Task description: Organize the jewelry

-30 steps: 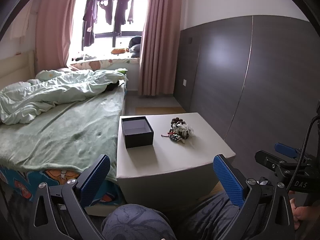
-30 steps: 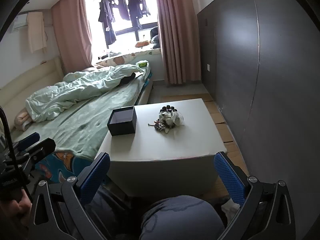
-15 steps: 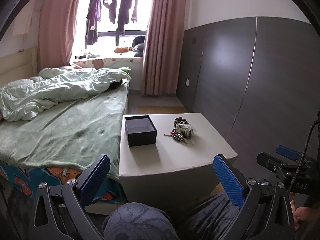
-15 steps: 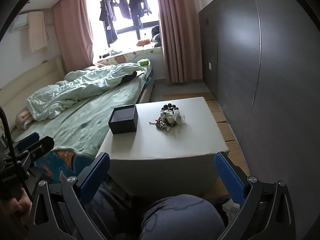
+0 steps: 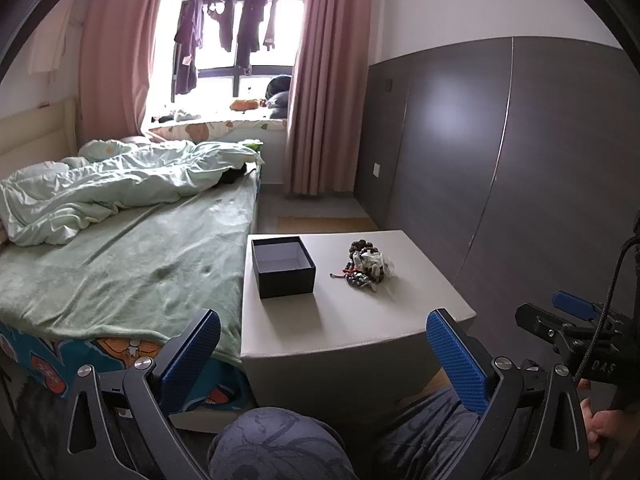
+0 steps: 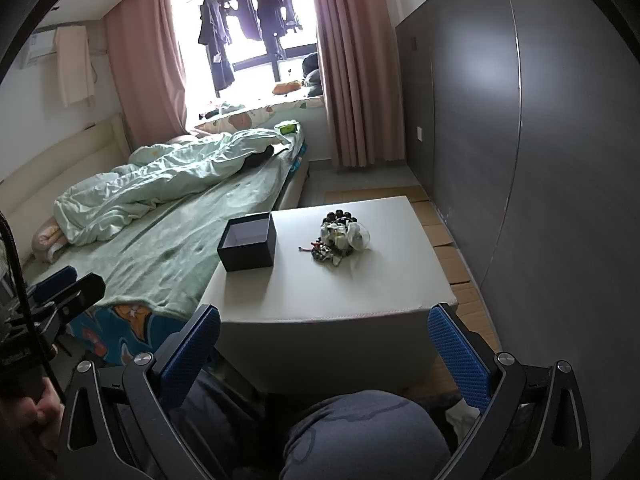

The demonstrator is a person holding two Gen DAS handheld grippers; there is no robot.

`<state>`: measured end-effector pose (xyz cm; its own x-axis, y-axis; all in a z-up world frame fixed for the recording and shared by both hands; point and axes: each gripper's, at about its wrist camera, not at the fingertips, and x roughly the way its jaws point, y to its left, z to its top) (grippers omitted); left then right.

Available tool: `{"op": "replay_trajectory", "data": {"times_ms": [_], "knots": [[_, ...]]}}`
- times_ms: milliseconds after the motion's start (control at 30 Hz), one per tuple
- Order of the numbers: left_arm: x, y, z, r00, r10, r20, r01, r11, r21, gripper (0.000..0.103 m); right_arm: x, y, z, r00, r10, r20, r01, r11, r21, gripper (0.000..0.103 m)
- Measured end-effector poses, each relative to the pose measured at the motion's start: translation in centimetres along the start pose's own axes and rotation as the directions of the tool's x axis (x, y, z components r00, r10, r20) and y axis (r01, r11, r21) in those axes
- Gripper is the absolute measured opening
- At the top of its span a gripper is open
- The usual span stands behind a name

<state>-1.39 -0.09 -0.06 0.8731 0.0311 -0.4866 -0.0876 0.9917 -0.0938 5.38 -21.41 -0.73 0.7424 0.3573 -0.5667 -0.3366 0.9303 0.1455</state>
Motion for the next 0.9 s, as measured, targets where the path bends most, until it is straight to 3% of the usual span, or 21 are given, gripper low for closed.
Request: {"op": "replay_trajectory", "data": {"times_ms": [467, 900], "knots": [[0.2, 0.7, 0.7, 1.0, -0.001, 0.003, 0.001, 1.0, -0.017, 0.103, 0.4, 0.0, 0.7, 1.0, 0.008, -0.006, -0.008, 1.0, 0.003, 0.103], [3.0, 1.1, 1.5, 0.999, -0.013, -0.03, 0.012, 0.999, -0.03, 0.103, 2.8, -0.5, 1.6, 0.999, 0.004, -0.046, -0.004, 1.0, 0.003, 0.103]]}}
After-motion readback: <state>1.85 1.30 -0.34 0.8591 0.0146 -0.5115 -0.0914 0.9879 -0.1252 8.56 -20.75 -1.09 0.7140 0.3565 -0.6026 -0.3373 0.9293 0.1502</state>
